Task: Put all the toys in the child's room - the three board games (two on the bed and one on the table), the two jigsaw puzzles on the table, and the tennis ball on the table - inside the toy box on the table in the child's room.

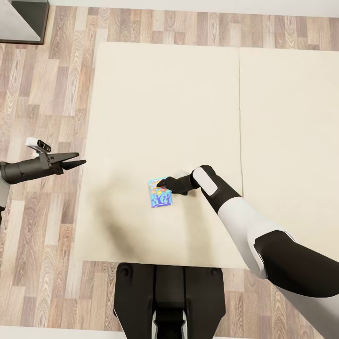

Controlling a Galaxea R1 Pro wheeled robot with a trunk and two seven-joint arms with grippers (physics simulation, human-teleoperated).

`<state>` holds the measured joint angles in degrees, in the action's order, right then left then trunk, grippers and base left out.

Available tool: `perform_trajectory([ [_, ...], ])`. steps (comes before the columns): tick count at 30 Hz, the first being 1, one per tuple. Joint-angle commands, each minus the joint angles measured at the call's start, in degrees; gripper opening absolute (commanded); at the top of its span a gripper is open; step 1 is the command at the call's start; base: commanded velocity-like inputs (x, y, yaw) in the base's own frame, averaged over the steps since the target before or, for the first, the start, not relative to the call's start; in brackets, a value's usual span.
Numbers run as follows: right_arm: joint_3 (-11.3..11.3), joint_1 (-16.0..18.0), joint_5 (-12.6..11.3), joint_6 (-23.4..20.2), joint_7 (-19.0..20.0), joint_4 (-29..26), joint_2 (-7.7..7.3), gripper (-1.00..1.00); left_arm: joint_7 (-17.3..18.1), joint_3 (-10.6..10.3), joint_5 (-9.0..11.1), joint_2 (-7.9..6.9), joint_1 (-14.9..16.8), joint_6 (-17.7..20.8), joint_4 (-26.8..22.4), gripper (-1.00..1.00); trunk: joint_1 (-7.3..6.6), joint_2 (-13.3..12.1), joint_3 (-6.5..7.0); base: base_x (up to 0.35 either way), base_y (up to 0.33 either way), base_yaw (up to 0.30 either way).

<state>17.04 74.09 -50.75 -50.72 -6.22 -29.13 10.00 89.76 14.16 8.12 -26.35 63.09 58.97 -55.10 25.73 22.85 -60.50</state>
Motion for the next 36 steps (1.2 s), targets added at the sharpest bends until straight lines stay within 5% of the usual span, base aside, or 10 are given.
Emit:
perform_trajectory([
  [1, 0.18, 0.01, -0.05, 0.05, -0.55, 0.01, 0.00, 1.00, 0.24, -0.01, -0.01, -0.02, 0.02, 0.61, 0.00, 1.00, 0.05, 0.07, -0.06, 0.000, 0.004, 0.000],
  [36, 0.15, -0.04, -0.05, 0.10, -0.46, -0.02, 0.00, 1.00, 0.24, -0.09, -0.04, 0.06, 0.02, 0.55, 0.17, 1.00, 0.05, 0.07, -0.06, 0.000, 0.057, 0.000],
])
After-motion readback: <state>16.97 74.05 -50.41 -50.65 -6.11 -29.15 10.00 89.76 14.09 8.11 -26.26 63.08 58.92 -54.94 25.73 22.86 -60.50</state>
